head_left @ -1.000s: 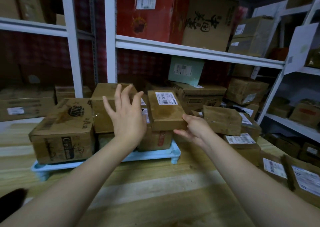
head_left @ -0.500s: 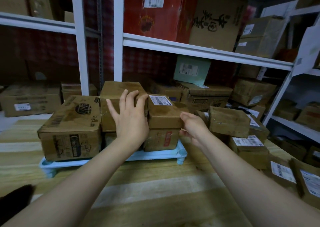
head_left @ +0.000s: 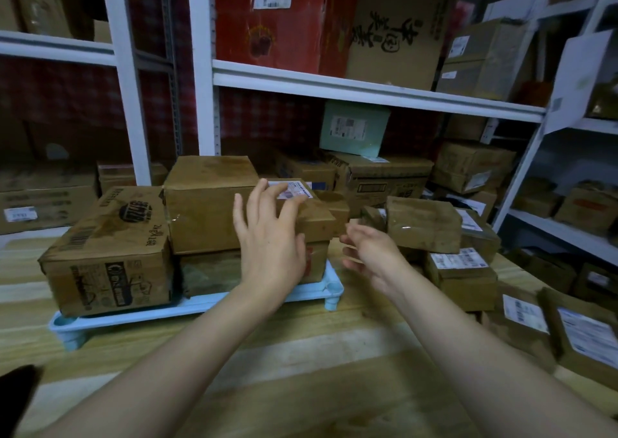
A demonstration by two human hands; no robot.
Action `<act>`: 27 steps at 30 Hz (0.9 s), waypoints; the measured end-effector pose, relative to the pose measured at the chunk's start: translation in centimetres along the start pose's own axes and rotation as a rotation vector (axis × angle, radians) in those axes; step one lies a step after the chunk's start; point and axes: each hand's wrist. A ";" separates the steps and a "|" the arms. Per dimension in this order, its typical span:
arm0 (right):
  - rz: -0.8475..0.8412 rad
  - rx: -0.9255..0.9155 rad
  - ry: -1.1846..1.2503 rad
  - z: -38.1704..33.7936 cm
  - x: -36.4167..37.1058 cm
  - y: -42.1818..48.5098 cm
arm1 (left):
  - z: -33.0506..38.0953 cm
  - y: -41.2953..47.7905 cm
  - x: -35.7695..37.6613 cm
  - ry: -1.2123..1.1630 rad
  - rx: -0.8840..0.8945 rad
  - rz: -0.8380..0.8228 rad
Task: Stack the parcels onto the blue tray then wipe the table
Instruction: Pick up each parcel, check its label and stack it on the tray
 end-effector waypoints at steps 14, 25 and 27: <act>0.501 0.131 0.025 10.1 -14.7 -0.2 | 9.9 -3.7 10.7 -0.528 -0.242 -0.551; 0.797 0.556 -0.761 16.7 -24.2 -2.2 | 15.5 -6.4 14.6 -0.519 -0.285 -0.806; 0.666 0.627 -0.860 17.6 -24.4 -2.1 | 15.4 -6.5 14.8 -0.489 -0.299 -0.833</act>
Point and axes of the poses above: each hand's wrist, its own y-axis towards the middle knuckle, its own x-axis out of the palm, z = x × y, and after that the axes turned 15 degrees about -y, right-handed
